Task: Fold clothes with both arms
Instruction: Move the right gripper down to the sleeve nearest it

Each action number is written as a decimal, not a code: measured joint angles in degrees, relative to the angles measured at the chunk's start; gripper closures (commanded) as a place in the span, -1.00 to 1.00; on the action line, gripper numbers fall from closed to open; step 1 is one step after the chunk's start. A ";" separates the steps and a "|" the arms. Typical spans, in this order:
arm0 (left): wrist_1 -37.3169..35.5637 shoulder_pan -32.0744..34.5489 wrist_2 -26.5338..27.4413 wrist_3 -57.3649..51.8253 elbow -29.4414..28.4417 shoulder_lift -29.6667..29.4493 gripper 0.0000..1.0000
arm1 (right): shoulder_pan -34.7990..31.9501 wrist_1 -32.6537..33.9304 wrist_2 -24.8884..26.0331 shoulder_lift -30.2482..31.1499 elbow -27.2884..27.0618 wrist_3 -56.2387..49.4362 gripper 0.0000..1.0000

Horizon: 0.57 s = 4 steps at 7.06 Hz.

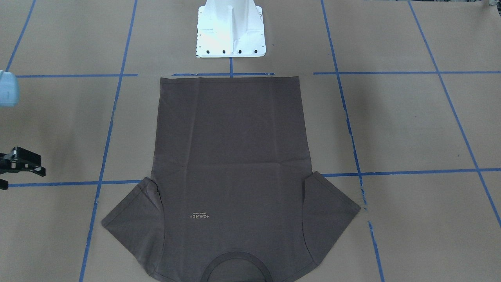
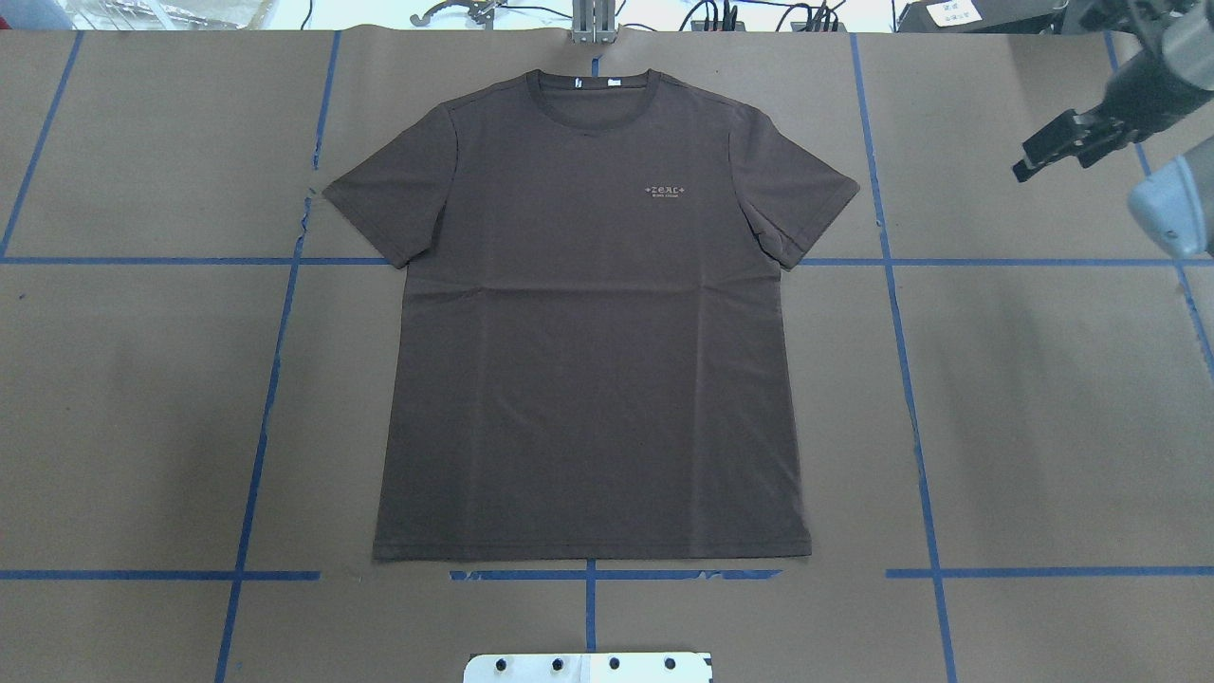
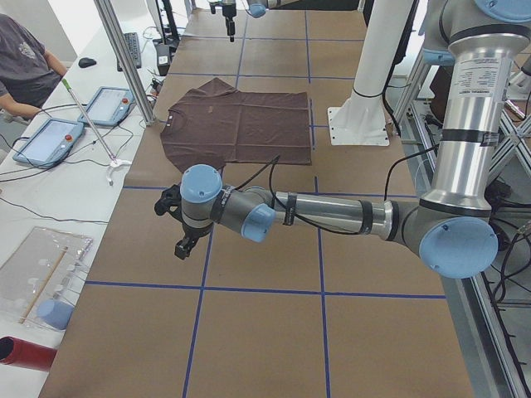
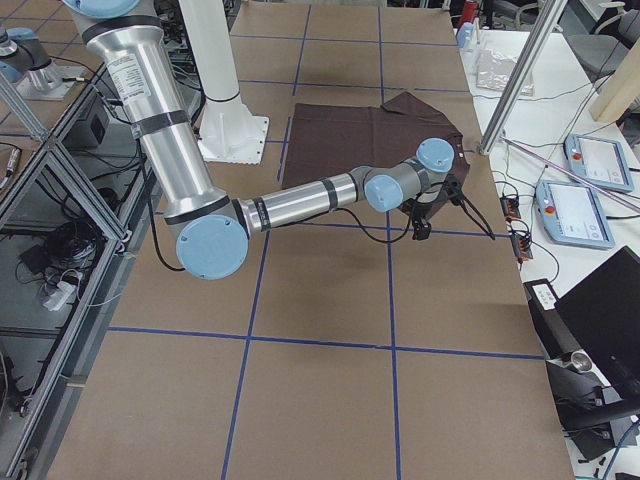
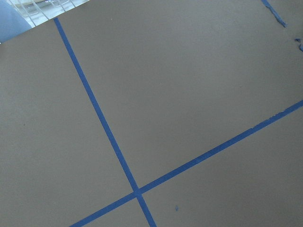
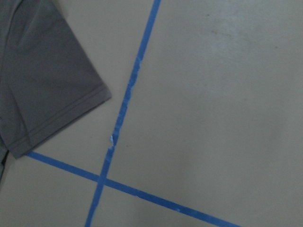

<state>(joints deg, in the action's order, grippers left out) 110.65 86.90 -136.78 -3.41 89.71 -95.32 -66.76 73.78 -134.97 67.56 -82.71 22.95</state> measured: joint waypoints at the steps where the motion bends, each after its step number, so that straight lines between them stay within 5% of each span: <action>1: 0.23 -0.24 -0.02 3.42 -0.10 -0.35 -1.00 | 2.49 -6.03 1.77 -2.13 3.72 7.76 -1.00; 4: 0.19 -0.47 0.09 6.30 -0.37 -0.99 -1.00 | 8.60 -14.45 9.86 -13.74 19.26 21.60 -0.97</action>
<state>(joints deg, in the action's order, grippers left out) 110.84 86.42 -136.69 2.89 89.34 -96.30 -58.16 59.33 -125.12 53.82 -63.46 44.55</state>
